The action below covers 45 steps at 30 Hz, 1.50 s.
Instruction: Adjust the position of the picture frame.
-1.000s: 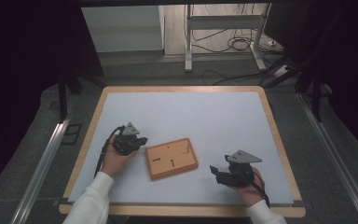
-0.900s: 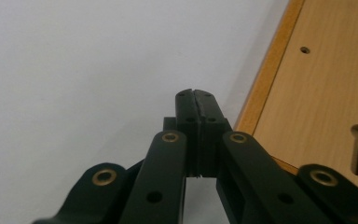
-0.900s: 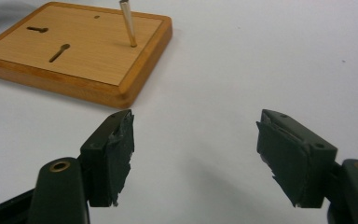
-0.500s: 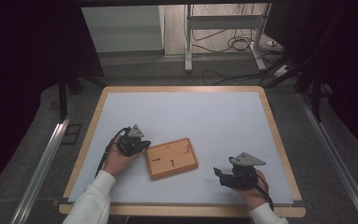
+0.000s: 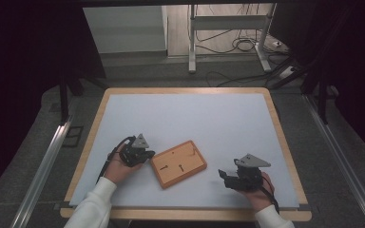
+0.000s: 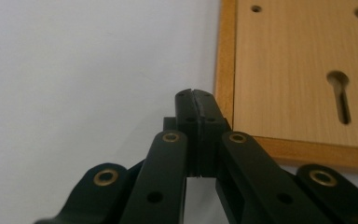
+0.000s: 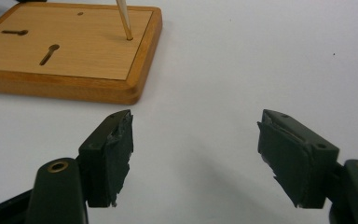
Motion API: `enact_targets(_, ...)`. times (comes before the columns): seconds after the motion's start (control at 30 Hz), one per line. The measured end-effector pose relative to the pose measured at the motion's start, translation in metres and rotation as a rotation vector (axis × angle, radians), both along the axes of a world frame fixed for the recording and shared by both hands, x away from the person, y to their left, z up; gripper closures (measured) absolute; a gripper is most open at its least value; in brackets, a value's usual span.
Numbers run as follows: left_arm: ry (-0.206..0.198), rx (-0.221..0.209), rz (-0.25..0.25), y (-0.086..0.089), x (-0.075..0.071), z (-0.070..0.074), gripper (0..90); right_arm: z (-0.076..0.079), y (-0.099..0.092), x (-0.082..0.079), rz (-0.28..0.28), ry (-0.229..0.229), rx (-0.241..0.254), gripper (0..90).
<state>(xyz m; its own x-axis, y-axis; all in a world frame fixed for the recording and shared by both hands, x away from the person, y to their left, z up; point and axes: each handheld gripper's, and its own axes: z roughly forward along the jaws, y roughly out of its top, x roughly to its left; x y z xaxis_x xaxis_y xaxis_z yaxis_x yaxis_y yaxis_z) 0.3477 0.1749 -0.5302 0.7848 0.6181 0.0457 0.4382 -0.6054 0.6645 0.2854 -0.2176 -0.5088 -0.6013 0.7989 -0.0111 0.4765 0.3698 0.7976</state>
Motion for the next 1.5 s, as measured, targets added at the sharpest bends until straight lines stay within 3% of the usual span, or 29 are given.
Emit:
enact_targets(0.37,-0.001,0.001,-0.039,-0.017,-0.026,0.005,90.0,0.0,-0.003,0.002,-0.008,-0.007,-0.005,26.7)
enact_targets(0.5,0.015,-0.02,-0.036,-0.021,-0.035,0.003,90.0,0.0,-0.004,0.003,-0.013,-0.009,-0.008,26.7)
enact_targets(0.63,0.035,-0.003,-0.035,-0.02,-0.039,0.001,90.0,0.0,-0.004,0.003,-0.014,-0.009,-0.01,26.7)
enact_targets(0.9,0.054,-0.036,-0.069,-0.028,-0.05,0.0,90.0,-0.002,-0.002,0.004,-0.008,-0.007,-0.017,27.3)
enact_targets(1.23,0.061,-0.058,-0.098,-0.033,-0.053,0.001,90.0,-0.002,0.0,0.006,-0.005,-0.007,-0.012,30.7)
enact_targets(1.27,0.051,-0.067,-0.087,-0.032,-0.053,0.001,90.0,-0.001,0.001,0.007,-0.002,-0.01,-0.014,31.3)
enact_targets(1.33,0.007,-0.068,-0.012,-0.024,-0.047,0.003,84.0,0.002,0.007,0.01,0.018,-0.019,-0.005,36.0)
enact_targets(1.37,0.007,-0.068,-0.012,-0.024,-0.047,0.003,77.5,0.005,0.011,0.013,0.03,-0.027,0.001,38.1)
enact_targets(1.4,-0.019,-0.073,0.052,-0.017,-0.044,0.003,71.4,0.008,0.015,0.016,0.038,-0.035,0.002,40.2)
enact_targets(1.5,-0.043,-0.086,0.154,-0.006,-0.039,0.004,48.8,0.01,0.029,0.026,0.061,-0.042,0.007,46.4)
